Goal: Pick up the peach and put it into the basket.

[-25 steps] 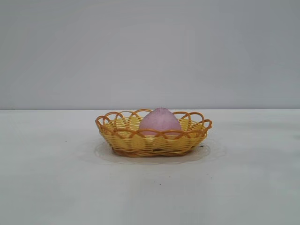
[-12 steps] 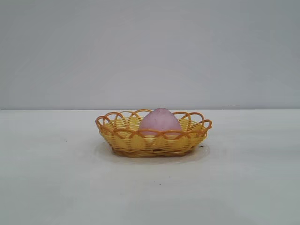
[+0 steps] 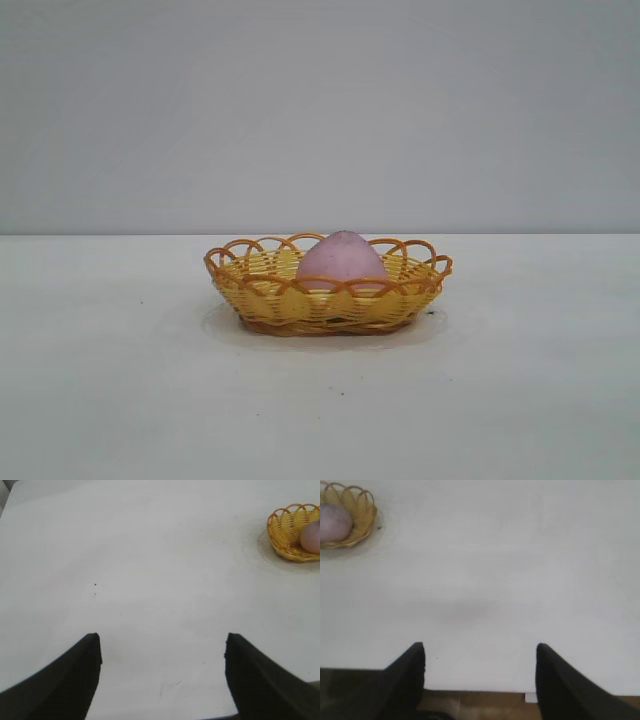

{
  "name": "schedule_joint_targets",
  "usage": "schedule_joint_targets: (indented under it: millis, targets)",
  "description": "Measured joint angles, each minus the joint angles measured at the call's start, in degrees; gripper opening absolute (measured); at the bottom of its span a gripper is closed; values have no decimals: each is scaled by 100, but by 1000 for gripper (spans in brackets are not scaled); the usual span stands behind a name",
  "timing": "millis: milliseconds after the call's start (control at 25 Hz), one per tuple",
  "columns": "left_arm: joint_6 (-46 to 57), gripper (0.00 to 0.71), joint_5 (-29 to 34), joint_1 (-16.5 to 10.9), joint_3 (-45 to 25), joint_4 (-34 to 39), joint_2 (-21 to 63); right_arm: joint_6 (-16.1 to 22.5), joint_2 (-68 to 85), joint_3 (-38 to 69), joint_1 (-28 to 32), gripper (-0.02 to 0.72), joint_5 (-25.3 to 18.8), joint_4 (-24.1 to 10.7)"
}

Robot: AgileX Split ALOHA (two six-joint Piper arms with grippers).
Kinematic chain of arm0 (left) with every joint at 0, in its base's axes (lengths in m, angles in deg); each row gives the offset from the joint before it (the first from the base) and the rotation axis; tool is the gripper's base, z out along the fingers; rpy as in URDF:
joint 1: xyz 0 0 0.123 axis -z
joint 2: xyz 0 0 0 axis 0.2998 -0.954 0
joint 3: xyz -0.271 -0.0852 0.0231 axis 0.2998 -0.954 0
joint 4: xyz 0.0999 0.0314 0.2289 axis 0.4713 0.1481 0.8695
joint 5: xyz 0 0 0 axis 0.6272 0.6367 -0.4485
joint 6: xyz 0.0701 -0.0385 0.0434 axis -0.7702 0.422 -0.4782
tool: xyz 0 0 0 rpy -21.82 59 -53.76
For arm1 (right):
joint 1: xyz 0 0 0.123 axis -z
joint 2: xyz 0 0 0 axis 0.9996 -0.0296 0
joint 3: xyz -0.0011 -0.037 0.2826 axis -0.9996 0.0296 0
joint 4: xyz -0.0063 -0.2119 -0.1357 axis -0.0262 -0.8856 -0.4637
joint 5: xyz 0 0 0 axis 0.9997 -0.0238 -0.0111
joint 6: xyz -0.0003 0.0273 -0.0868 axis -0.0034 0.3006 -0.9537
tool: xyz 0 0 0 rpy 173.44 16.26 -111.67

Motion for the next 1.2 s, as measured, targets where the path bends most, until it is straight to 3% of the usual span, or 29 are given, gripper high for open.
schedule_joint_targets:
  millis: [200,520,760,840,960,1200]
  targets:
    - [0,461,0,0,0,0,0,8,834,9,0,424,-47,-370]
    - [10,461,0,0,0,0,0,162,994,356,0,424,-55,26]
    - [10,461,0,0,0,0,0,238,994,413,-17,424,237,-40]
    - [10,461,0,0,0,0,0,307,994,446,-126,369,343,-151]
    - [10,461,0,0,0,0,0,473,994,514,-269,374,536,-424]
    - [10,461,0,0,0,0,0,535,994,631,-384,374,713,-454]
